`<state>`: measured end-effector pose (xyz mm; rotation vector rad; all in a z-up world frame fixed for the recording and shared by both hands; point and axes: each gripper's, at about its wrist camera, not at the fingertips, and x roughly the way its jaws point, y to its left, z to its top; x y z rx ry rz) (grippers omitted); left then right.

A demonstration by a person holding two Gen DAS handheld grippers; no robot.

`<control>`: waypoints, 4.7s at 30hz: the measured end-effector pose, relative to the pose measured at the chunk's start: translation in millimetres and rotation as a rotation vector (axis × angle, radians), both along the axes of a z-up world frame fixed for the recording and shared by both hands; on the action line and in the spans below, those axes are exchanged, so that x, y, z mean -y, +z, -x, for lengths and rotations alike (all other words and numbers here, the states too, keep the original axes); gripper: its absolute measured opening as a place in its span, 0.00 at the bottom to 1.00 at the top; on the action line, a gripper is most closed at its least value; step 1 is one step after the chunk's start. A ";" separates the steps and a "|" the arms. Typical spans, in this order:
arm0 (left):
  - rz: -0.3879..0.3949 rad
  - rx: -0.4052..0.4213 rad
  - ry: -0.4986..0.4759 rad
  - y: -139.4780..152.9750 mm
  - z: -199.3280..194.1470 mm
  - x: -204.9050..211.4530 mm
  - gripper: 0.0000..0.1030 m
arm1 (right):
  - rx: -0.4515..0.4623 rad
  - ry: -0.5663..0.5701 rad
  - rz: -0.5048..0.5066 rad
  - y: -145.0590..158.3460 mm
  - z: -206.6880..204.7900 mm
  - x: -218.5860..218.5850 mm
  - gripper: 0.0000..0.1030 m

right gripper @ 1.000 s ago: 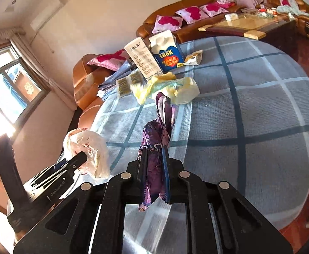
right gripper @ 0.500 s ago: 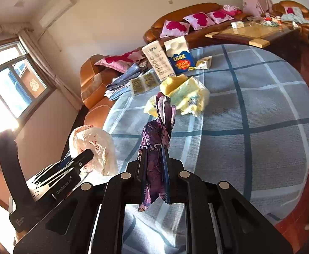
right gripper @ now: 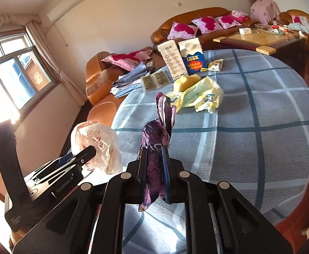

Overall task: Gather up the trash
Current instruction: 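Carry the clear bag and purple wrapper toward the light blue bucket, then open both tools over the bucket to drop the clear bag and purple wrapper, then move both open tools back over the table toward the remaining trash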

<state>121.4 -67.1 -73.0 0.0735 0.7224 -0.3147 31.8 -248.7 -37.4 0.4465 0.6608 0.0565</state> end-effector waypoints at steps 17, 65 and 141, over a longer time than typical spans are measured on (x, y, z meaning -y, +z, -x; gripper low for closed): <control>0.022 0.008 0.059 4.9 8.9 -38.6 0.30 | 0.014 0.069 0.023 7.6 -2.1 -35.9 0.13; -0.041 -0.068 0.353 -30.0 -65.0 -152.6 0.31 | 0.000 0.331 0.079 -4.1 -111.9 -170.0 0.13; -0.142 -0.103 0.086 -49.0 -29.0 15.0 0.94 | -0.075 -0.296 -0.026 -47.9 -40.2 81.2 0.56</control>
